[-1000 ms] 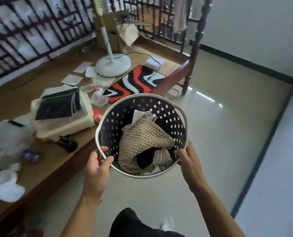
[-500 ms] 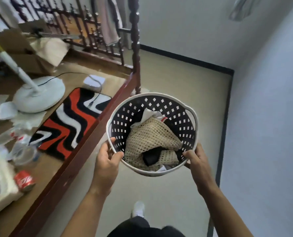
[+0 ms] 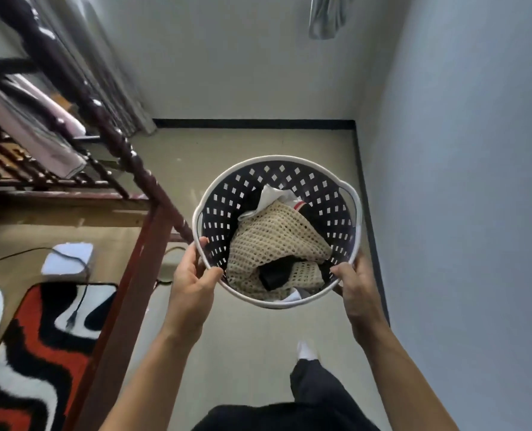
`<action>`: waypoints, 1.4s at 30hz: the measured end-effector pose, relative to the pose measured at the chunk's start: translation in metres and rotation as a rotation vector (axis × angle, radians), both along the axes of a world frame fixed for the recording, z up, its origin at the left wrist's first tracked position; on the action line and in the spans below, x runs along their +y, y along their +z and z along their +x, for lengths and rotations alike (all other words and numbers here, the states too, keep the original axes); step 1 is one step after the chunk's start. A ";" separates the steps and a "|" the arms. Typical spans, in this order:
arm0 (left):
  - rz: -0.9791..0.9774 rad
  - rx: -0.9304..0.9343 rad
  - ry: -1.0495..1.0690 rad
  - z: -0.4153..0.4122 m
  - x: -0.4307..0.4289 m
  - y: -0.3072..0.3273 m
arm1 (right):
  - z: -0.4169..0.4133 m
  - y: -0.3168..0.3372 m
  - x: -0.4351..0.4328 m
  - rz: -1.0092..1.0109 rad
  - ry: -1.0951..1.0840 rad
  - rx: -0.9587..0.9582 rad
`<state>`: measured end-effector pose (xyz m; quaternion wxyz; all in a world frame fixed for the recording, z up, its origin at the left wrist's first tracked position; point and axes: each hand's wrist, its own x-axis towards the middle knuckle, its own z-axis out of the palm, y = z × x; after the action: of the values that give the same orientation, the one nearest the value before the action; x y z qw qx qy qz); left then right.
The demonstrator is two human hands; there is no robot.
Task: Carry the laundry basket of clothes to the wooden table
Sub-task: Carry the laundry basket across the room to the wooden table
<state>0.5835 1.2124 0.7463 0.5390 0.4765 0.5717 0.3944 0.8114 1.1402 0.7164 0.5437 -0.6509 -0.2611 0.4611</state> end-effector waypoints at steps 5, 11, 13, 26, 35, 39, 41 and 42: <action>0.006 -0.022 0.117 0.022 0.098 0.014 | 0.034 0.015 0.129 -0.012 0.085 0.000; 0.025 -0.110 0.287 0.014 0.211 0.005 | 0.031 0.026 0.282 0.030 0.255 -0.006; 0.029 -0.155 0.327 0.012 0.260 -0.003 | 0.028 0.022 0.339 0.034 0.298 -0.003; 0.092 -0.175 0.280 0.013 0.596 0.019 | 0.028 0.047 0.662 0.115 0.230 0.012; 0.063 -0.082 0.421 0.002 0.803 -0.006 | 0.013 0.013 0.896 0.091 0.345 0.066; 0.085 -0.045 0.581 -0.027 0.868 0.009 | -0.024 0.019 1.002 0.101 0.521 0.078; 0.083 -0.041 0.686 -0.050 0.894 0.010 | -0.053 0.023 1.054 0.106 0.624 0.058; 0.082 -0.041 0.747 -0.063 0.904 0.008 | -0.068 0.024 1.076 0.108 0.675 0.055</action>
<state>0.5206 2.1160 0.7543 0.3499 0.2484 0.6788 0.5960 0.7430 2.2165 0.7408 0.4011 -0.4852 -0.4709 0.6180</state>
